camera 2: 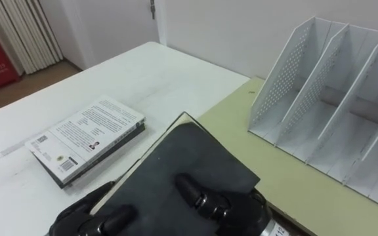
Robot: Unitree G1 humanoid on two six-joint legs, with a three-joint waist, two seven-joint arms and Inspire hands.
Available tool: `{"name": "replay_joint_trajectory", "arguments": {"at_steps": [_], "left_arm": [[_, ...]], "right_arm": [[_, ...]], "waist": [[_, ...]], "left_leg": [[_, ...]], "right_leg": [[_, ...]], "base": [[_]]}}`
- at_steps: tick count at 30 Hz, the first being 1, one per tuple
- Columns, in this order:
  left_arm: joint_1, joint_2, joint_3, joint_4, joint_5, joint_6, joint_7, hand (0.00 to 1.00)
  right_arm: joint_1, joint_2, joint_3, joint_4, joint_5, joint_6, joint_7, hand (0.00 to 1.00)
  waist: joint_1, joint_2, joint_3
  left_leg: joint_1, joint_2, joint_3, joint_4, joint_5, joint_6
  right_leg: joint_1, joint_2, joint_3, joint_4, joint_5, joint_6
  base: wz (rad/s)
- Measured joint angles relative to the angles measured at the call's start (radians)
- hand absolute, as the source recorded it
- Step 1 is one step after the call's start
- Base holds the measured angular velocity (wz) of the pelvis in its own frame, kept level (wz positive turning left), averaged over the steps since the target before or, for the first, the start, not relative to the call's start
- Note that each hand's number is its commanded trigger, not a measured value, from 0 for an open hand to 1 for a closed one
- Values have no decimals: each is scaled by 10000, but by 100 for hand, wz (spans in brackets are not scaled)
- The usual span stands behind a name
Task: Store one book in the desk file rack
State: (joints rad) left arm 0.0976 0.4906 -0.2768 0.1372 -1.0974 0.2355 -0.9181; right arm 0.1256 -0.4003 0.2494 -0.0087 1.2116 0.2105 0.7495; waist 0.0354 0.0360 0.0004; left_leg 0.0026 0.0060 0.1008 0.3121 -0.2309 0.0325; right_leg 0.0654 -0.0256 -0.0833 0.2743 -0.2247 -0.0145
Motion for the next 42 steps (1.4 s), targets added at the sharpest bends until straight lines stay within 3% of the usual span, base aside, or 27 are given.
{"name": "replay_joint_trajectory", "arguments": {"at_steps": [5,7,8,9,13,15,19,24,27,31,36,40,42], "left_arm": [[26,-2,-27,105,5,58,-28,100],[38,-4,-88,190,7,68,-35,69],[48,-4,-93,216,12,67,-34,27],[74,-3,-92,223,16,66,-34,0],[140,-1,-91,483,13,62,-28,0],[187,47,10,746,6,40,-11,0],[314,44,83,1119,166,-55,95,0],[375,-77,26,2099,1450,-383,159,0],[800,-122,-22,2203,2297,-422,213,0],[982,-484,-16,2869,3256,-577,352,0],[1274,-859,-14,3363,3938,-746,735,0],[1318,-1009,-18,3962,4338,-928,1295,0],[1300,-1269,-9,4747,4557,-1143,1740,0]], "right_arm": [[60,14,61,67,-5,1,-66,100],[108,20,74,117,-18,1,-82,100],[106,19,73,119,-50,1,-94,100],[108,20,74,119,-84,1,-100,100],[99,3,54,120,-388,1,-194,100],[98,-229,-115,205,-479,0,-411,100],[85,-394,-718,220,-1124,-23,-852,100],[-424,-511,-861,122,-2971,-181,-1443,100],[-602,-502,-932,16,-3903,-233,-1871,100],[-896,-466,-1547,-328,-4562,-252,-2415,100],[-1306,-279,-2085,-704,-4882,-1030,-3395,100],[-1315,-7,-2085,-905,-5868,-1102,-4352,100],[-1360,154,-2126,-905,-5995,-1130,-5242,100]], "waist": [[20,5,-11],[31,2,-9],[30,-7,-3],[30,-16,2],[11,-50,7],[-28,-152,67],[-57,-334,76],[-180,-388,65],[-350,-385,67],[-423,-380,85],[-574,-497,132],[-637,-547,148],[-649,-539,144]], "left_leg": [[-95,8,-19,88,0,0],[-71,7,-19,94,0,0],[-71,8,-21,73,0,0],[-72,8,-22,19,0,-1],[-29,4,-22,-1,1,-1],[107,-3,2,-45,1,-1],[211,-12,-16,-59,-1,-2],[267,-8,46,-81,-1,-2],[259,-11,60,-116,-1,-2],[250,-28,60,-126,3,-1],[299,-30,99,-284,17,-13],[435,-27,200,-419,42,-24],[445,-25,276,-404,42,-25]], "right_leg": [[-70,15,-6,17,4,-5],[-38,24,-5,14,4,-5],[-49,29,-1,25,4,-5],[-67,33,1,37,3,-4],[-46,63,4,34,3,-4],[49,49,4,-26,1,-2],[174,-2,-9,-157,3,4],[174,78,15,-160,6,0],[176,82,12,-148,6,0],[48,63,35,16,-9,13],[57,88,189,-118,-8,9],[224,110,265,-188,1,1],[193,112,277,-183,1,1]], "base": [[0],[0],[0],[0],[0],[0],[0],[-4],[0],[-4],[-4],[-6],[-6]]}}
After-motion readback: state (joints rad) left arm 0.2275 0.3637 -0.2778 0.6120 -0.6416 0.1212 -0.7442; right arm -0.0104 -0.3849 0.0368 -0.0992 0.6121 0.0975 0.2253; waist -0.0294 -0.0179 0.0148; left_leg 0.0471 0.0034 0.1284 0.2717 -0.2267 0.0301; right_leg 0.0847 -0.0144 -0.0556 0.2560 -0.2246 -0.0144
